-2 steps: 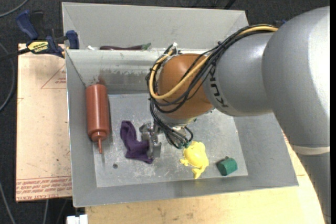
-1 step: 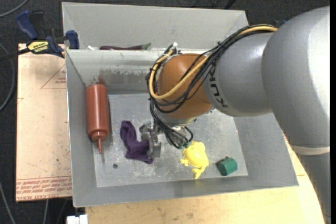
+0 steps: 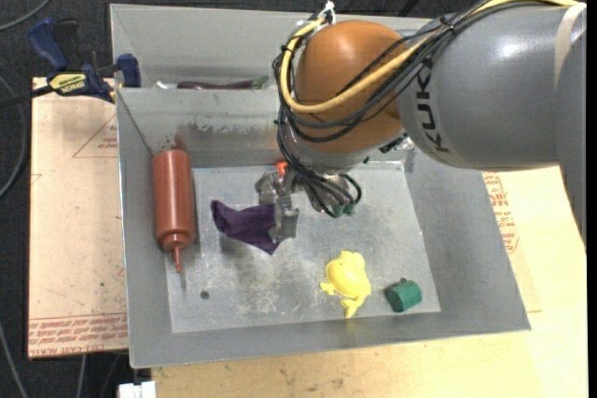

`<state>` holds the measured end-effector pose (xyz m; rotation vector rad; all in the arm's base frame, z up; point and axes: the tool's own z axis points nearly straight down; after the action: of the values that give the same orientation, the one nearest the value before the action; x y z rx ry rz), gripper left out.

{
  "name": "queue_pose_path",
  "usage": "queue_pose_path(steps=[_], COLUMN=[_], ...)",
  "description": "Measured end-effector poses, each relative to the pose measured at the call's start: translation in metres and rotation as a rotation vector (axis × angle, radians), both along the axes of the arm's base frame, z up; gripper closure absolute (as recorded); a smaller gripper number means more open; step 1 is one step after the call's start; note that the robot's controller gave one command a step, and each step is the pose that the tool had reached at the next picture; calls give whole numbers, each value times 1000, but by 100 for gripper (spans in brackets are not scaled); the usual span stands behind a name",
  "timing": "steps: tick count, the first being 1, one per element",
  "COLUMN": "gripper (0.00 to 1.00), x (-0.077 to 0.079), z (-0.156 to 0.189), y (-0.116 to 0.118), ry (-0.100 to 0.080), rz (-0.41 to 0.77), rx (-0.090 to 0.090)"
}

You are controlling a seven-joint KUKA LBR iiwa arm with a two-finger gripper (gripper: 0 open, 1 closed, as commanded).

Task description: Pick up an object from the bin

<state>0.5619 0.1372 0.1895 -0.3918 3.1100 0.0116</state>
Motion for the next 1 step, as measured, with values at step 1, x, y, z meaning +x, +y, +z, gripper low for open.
queue_pose_path(steps=[1], gripper=[100], x=[0], z=[0], y=[0], ry=[0], rz=[0], rx=[0])
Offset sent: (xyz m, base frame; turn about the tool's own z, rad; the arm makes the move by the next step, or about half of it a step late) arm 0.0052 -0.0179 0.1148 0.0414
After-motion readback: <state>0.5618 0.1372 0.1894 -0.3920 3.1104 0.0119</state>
